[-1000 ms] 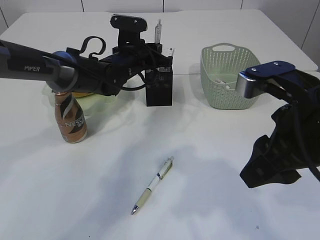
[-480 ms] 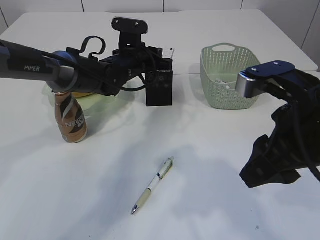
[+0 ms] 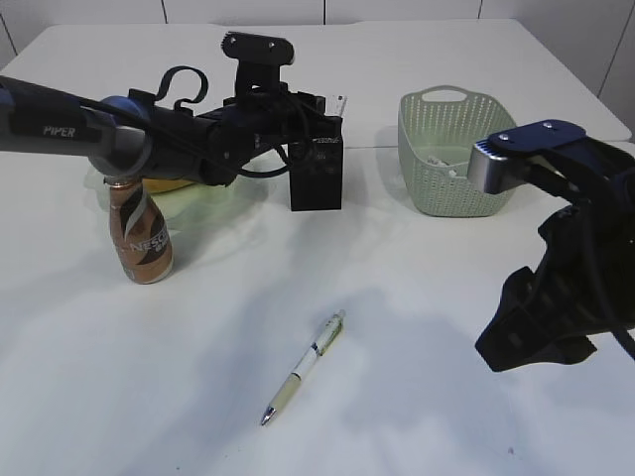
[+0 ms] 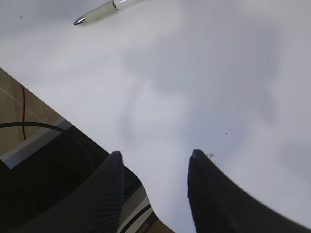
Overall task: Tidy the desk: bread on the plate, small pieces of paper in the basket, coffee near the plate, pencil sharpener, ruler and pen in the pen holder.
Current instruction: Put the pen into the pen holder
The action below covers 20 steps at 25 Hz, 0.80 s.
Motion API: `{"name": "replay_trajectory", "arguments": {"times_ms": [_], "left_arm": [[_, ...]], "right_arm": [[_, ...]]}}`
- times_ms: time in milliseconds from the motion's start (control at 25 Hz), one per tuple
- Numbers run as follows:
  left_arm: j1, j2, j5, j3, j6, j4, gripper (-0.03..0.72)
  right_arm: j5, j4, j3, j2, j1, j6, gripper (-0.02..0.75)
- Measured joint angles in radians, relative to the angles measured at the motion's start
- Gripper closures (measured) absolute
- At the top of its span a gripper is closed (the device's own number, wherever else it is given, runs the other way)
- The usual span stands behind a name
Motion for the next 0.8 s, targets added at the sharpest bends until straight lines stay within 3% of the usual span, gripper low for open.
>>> {"name": "replay_trajectory", "arguments": {"times_ms": [600, 800], "left_arm": [[0.000, -0.146, 0.237, 0.000, 0.000, 0.089, 0.430], [0.000, -0.216, 0.393, 0.000, 0.000, 0.100, 0.430]], "right_arm": [[0.000, 0.000, 0.000, 0.000, 0.000, -0.001, 0.386], [0.000, 0.000, 0.000, 0.000, 0.000, -0.001, 0.386]]}}
